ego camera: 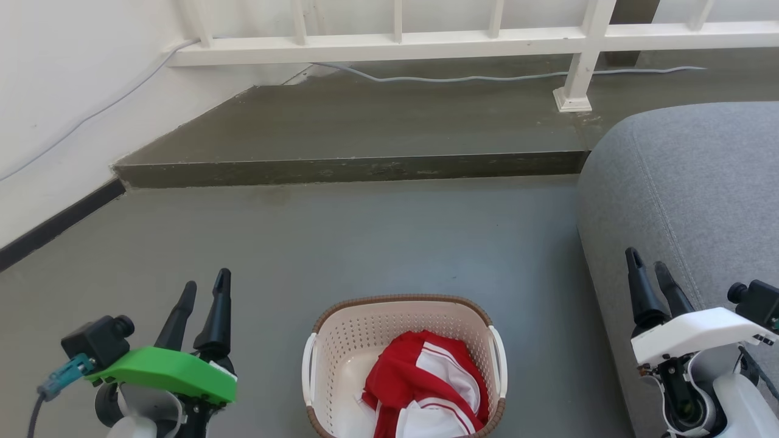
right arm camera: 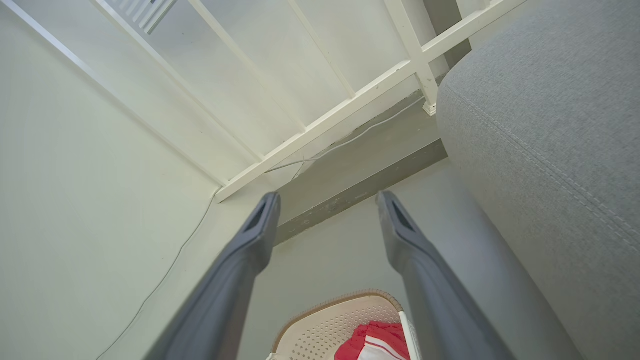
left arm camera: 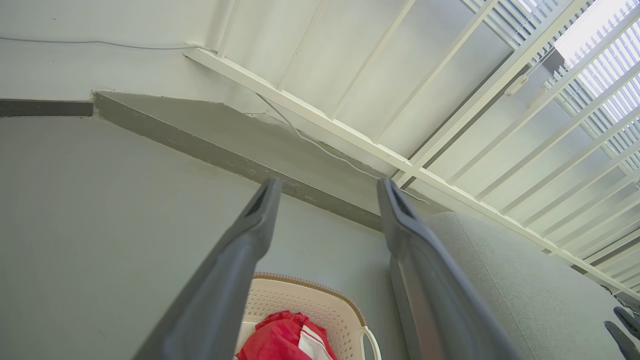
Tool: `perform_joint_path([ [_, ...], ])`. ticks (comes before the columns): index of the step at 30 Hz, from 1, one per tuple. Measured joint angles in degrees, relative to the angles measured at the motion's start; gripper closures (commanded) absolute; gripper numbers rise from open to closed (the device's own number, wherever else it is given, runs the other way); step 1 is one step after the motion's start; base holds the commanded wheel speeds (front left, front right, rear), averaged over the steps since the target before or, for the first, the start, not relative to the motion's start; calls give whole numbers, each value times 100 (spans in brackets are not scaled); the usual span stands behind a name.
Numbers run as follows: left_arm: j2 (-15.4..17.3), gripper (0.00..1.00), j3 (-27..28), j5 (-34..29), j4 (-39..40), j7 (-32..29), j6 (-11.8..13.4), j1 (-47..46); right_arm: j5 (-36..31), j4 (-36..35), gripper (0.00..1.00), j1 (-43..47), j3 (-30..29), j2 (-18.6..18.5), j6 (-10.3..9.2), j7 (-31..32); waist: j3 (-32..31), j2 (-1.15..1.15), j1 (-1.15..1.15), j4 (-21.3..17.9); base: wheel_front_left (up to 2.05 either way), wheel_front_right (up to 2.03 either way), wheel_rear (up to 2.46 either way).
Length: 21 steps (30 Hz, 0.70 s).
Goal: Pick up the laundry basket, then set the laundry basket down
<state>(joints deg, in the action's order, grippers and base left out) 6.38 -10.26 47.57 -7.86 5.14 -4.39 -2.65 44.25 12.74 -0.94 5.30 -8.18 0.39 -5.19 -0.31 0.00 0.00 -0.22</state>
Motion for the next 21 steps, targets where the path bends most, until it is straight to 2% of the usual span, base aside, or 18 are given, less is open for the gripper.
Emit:
perform_joint_path([
  [21, 38, 0, -483, -1639, -15, 412, 272, 32, -1895, -31, 0, 36, 457, -137, -311, -397, -27, 0, 0, -56, 0, 0, 0],
])
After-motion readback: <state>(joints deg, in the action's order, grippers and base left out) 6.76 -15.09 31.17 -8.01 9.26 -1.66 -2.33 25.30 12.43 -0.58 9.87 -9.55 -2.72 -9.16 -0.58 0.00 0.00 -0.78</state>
